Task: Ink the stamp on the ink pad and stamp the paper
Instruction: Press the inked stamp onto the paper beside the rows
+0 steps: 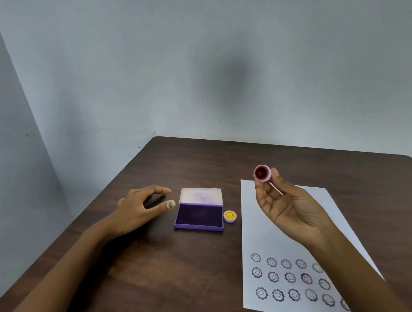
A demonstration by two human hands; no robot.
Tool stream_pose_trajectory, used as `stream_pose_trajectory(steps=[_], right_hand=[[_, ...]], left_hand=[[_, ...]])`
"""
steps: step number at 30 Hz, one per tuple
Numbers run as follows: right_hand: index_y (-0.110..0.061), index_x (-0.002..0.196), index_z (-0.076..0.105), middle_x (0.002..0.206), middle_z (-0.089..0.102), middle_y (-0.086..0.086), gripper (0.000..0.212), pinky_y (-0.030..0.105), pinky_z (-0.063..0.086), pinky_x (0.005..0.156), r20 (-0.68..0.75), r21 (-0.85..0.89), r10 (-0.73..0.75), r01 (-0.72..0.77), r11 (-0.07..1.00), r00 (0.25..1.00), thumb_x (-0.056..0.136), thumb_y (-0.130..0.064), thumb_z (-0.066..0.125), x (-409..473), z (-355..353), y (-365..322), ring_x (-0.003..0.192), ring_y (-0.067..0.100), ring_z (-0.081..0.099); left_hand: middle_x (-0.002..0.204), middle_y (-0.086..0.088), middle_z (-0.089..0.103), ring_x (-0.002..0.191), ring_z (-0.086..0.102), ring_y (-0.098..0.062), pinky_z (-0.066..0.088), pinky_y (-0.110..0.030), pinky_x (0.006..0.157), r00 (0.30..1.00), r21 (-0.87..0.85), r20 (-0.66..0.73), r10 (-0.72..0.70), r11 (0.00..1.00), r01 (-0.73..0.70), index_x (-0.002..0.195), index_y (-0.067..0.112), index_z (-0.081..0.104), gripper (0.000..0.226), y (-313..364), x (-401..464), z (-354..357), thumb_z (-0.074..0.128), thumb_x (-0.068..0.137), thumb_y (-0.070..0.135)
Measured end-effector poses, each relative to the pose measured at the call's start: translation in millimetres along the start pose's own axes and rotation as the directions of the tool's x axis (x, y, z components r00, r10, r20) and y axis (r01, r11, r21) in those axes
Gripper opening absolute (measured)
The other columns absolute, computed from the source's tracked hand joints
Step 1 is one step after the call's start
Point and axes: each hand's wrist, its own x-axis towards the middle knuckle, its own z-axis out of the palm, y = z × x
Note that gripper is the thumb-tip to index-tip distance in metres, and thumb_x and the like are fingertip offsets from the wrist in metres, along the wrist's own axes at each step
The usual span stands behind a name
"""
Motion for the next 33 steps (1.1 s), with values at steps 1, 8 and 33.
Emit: stream_pose_trajectory(steps=[1,8,33], right_hand=[[-0.007,0.073,0.076,0.089,0.075,0.012,0.01,0.029,0.06,0.064,-0.002,-0.022,-0.027,0.027,0.999,1.0,0.067,-0.011,0.069,-2,-6,-7,0.083,0.02,0.072],[-0.011,0.08,0.075,0.087,0.076,0.006,0.014,0.023,0.057,0.067,0.029,-0.181,-0.227,0.228,0.957,0.974,0.07,-0.012,0.065,-16,-63,-57,0.083,0.014,0.071],[-0.003,0.099,0.068,0.096,0.072,0.012,0.026,0.022,0.056,0.08,0.228,-0.831,-0.451,0.414,0.371,0.863,0.074,-0.002,0.072,-41,-81,-67,0.089,0.018,0.07]], left_hand=[[0.129,0.013,0.054,0.127,0.042,-0.015,0.025,-0.05,0.112,0.999,-0.027,-0.052,0.001,1.0,-0.002,0.115,0.043,0.055,0.051,2,0,2,0.049,0.073,0.072],[0.123,0.014,0.053,0.127,0.039,-0.017,0.022,-0.059,0.109,0.924,-0.011,-0.375,0.077,0.996,-0.088,0.105,0.044,0.055,0.035,20,-4,14,0.042,0.079,0.063],[0.155,0.016,-0.015,0.137,-0.022,0.003,-0.021,-0.032,0.111,0.758,0.266,0.543,0.36,0.783,-0.562,0.147,0.033,-0.012,0.108,157,6,159,0.03,0.064,0.088]])
